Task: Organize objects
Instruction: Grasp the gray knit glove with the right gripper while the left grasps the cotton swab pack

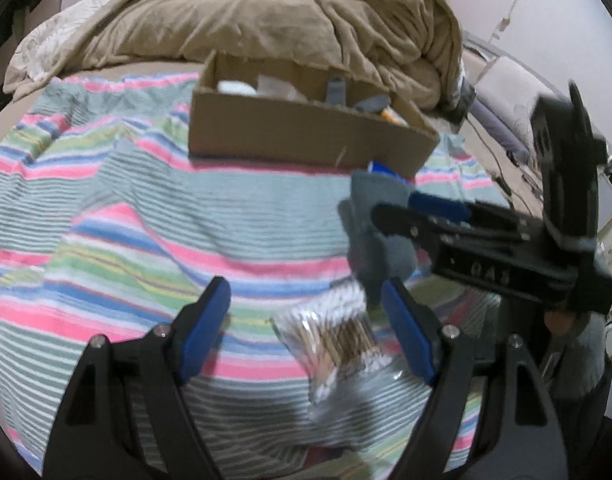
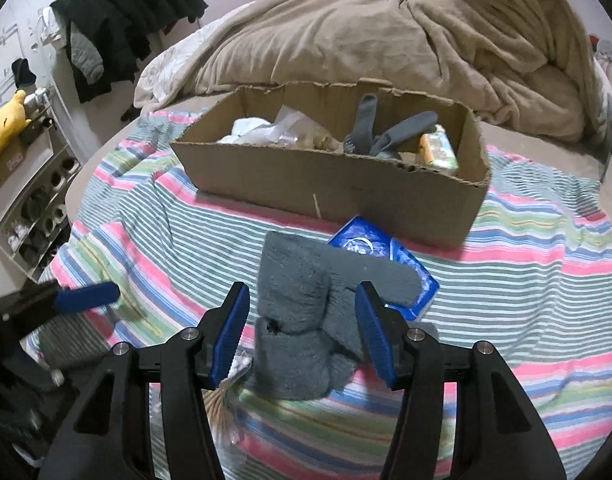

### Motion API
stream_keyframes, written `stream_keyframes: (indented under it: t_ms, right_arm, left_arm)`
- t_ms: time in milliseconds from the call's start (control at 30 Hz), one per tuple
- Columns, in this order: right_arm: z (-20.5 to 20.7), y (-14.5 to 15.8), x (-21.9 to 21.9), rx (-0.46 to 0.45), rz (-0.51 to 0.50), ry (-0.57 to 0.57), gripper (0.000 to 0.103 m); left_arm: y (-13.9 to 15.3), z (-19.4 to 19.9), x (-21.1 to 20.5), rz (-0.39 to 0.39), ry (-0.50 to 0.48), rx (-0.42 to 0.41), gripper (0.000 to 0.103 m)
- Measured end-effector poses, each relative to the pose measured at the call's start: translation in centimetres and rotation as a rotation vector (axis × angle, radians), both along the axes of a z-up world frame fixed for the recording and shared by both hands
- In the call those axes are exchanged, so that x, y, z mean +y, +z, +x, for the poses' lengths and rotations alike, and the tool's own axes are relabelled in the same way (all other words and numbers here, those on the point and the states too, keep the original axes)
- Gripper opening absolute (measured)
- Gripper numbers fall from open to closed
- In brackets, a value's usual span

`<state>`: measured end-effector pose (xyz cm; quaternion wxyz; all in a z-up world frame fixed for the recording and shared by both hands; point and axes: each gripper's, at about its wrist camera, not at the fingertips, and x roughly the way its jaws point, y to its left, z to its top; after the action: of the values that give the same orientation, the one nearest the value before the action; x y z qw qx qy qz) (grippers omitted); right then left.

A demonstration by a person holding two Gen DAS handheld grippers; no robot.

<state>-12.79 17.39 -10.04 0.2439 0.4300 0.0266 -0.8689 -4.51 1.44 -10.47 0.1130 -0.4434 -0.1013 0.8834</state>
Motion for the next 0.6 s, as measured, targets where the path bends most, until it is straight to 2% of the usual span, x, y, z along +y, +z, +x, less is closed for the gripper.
stream_keyframes:
  t_ms: [67,133,300,467,600]
  right_arm:
    - [-0.2,-0.7,-0.3,-0.022,0.005,0.016,0.058]
    - [-0.2,-1.3,-0.6,-0.023,0.035,0.024,0.052]
    - [0.2,-0.9,-0.1,-0.012,0.013,0.031,0.04]
    - [1.4,0.6,1.5,0.017,-0.024,0.005,0.039]
    - [2.2,2.2,3.5,0.052,-0.05,-0.036,0.039]
  left_arm:
    - [-0.5,-0.1,0.4,-0.003,-0.012,-0.017,0.08]
    - [-0.8,-0.1,0.7,-0.006,-0.016,-0.024,0.08]
    - [-1.4,-0.4,1.6,-0.012,-0.024,-0.037,0.08]
    - [-2.3,-0.6,2.8,-0.006,-0.057,-0.064,0.08]
    - [-3.8,-1.1,3.9,-0.052,-0.077,-0.102,0.08]
